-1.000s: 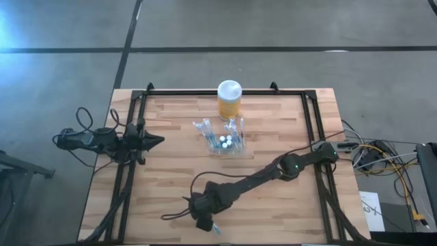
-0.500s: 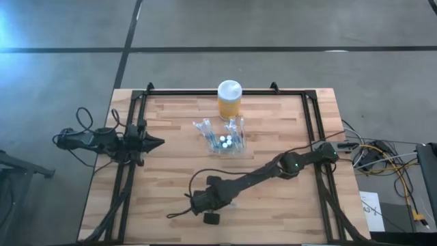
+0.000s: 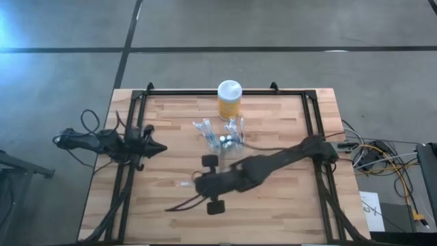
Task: Pick & Place toothbrushing station
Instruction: Put the blue toothbrush into the transparent organizer
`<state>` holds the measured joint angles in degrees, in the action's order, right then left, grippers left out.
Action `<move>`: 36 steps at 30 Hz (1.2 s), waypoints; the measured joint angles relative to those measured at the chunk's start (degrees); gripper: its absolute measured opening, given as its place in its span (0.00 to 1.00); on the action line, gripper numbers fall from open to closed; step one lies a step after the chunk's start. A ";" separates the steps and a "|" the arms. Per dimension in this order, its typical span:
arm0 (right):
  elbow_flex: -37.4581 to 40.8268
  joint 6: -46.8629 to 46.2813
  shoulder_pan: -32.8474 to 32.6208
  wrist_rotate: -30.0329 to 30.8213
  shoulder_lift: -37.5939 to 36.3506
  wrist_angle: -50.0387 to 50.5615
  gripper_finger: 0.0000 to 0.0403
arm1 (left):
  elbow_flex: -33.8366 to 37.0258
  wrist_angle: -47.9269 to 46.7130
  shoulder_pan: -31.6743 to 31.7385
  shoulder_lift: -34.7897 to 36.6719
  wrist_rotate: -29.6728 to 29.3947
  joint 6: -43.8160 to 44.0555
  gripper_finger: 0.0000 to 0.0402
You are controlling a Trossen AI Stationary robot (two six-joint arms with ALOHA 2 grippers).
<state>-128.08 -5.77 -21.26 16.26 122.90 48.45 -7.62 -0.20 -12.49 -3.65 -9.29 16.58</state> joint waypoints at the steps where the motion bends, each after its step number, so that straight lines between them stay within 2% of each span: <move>1: 2.20 0.74 -0.04 -0.09 -2.78 -2.14 0.04 | 0.89 1.91 0.00 -0.46 0.60 -0.36 0.02; 6: 18.80 5.46 0.12 0.16 -18.28 -14.30 0.04 | 2.68 6.94 -0.02 -3.51 2.93 -2.78 0.02; 9: 33.95 8.92 0.60 0.01 -27.78 -24.33 0.04 | 3.22 10.66 -0.02 -5.75 2.88 -4.85 0.02; 12: 51.30 9.25 2.42 -2.68 -36.26 -40.26 0.04 | 3.28 14.44 -0.03 -7.89 1.21 -6.63 0.02; 15: 66.48 7.88 4.41 -5.70 -40.80 -56.50 0.04 | 3.28 18.14 -0.04 -9.72 -1.37 -6.69 0.02; 18: 77.51 7.44 5.12 -6.06 -43.06 -69.77 0.04 | 3.20 20.25 -0.04 -11.35 -1.67 -7.26 0.02; 26: 93.85 9.31 6.62 -6.07 -43.53 -95.65 0.04 | 3.33 26.27 0.02 -16.69 -1.73 -14.67 0.02; 32: 100.38 10.25 8.11 -6.08 -41.16 -109.94 0.05 | 3.33 33.84 0.02 -22.32 -1.73 -16.49 0.02; 36: 101.08 9.16 7.93 -6.48 -38.69 -116.56 0.05 | 3.33 37.67 0.02 -25.24 -1.73 -16.02 0.02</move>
<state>-27.00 3.39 -13.34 9.79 84.21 -68.11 -4.29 37.47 -12.47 -28.89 -11.03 0.56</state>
